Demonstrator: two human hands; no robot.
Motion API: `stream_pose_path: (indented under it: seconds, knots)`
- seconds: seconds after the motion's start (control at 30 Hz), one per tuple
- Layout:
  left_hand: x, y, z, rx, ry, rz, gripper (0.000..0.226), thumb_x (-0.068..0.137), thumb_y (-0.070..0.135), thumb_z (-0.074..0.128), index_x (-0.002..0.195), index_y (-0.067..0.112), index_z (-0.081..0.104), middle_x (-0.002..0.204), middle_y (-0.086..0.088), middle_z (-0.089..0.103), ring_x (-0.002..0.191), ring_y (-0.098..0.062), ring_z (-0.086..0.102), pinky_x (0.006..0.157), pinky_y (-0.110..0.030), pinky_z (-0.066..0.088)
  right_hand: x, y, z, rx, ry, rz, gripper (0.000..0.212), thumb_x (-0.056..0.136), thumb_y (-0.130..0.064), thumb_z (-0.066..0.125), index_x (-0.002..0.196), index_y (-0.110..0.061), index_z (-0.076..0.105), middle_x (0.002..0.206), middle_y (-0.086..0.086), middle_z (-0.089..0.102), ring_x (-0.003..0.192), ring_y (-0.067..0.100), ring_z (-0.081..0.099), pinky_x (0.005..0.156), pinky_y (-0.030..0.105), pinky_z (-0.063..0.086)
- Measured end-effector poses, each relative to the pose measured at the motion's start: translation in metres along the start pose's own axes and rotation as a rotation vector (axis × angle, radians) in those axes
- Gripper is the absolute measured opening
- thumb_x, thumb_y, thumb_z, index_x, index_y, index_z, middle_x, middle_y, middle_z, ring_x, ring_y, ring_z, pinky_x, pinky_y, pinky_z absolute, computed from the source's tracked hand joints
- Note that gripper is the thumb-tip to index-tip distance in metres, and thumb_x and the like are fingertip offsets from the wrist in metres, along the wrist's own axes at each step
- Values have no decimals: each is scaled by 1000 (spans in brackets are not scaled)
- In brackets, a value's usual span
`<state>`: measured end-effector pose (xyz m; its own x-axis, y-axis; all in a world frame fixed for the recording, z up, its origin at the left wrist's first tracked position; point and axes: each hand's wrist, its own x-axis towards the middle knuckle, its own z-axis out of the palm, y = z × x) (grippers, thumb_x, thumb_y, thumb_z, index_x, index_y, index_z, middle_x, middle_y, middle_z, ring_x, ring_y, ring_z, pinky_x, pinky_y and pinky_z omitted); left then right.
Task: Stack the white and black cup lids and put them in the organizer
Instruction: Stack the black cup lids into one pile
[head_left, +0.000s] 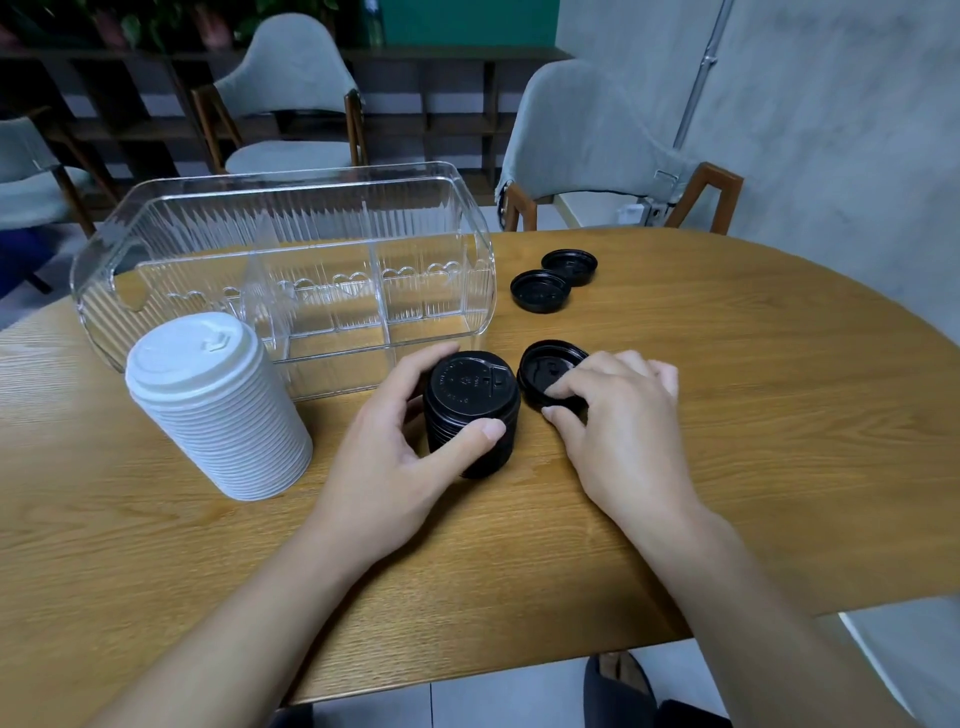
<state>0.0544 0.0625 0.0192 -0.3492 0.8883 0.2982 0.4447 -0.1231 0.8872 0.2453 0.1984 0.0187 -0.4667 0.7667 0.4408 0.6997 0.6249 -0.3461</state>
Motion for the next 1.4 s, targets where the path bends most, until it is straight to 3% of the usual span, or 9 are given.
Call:
stream_pose_path:
  seconds: [0.3,0.4,0.53,0.7,0.83,0.97,1.1,1.23,1.4]
  knots:
    - [-1,1,-1,8,-6,6,69,95,48,88,156,39,57,146,18,71,140,-12,66,123,-50,50,1,-1,-4,227,-59,104,37,81,-43,95,72,-32,61,80,-15,64,90,9,58,95,35,35]
    - [0,1,-1,10,-3,7,70,94,50,87,156,39,56,147,18,70,141,-13,65,122,-50,50,0,-1,-6,292,-74,87,28,86,-50,88,76,-34,68,84,-16,69,95,8,61,102,36,35]
    - [0,-1,0,-2,-5,9,70,94,49,86,156,39,57,147,17,71,141,-15,66,123,-50,50,-1,0,-10,318,-27,56,14,96,-41,83,84,-37,76,93,-20,72,102,8,63,108,39,35]
    - [0,-1,-1,-5,-2,15,69,94,48,87,155,38,57,146,17,71,140,-15,67,122,-51,50,-1,-2,-22,379,78,76,10,104,-35,74,94,-32,74,97,-18,72,99,8,65,104,48,47]
    - [0,-1,-1,-11,-6,12,69,94,47,87,155,38,57,146,16,72,140,-17,67,123,-51,49,-1,-15,-42,759,93,183,12,108,-26,70,99,-23,77,97,-7,79,96,14,74,94,40,59]
    - [-1,3,-1,43,17,23,76,95,48,89,161,37,53,153,16,65,147,-11,60,126,-45,46,-3,-25,-48,1120,71,264,13,104,-20,75,106,-8,80,98,12,82,94,30,77,96,47,62]
    - [1,15,-3,118,93,100,82,93,49,85,165,32,49,161,18,57,154,-8,51,126,-33,41,-7,-33,-49,1365,3,242,13,94,-10,81,103,-1,77,88,7,79,83,14,73,87,28,59]
    - [-1,21,-1,111,112,201,78,94,37,91,162,23,55,159,12,62,153,-17,55,125,-32,41,-9,-43,-45,1434,-63,211,28,89,1,82,116,6,72,108,21,82,99,29,79,93,37,62]
    - [-2,24,-1,111,124,249,86,86,31,94,161,20,55,160,10,62,153,-17,55,125,-28,40,-9,-52,-46,1470,-142,204,68,88,13,80,148,-12,59,118,20,80,102,35,79,91,43,66]
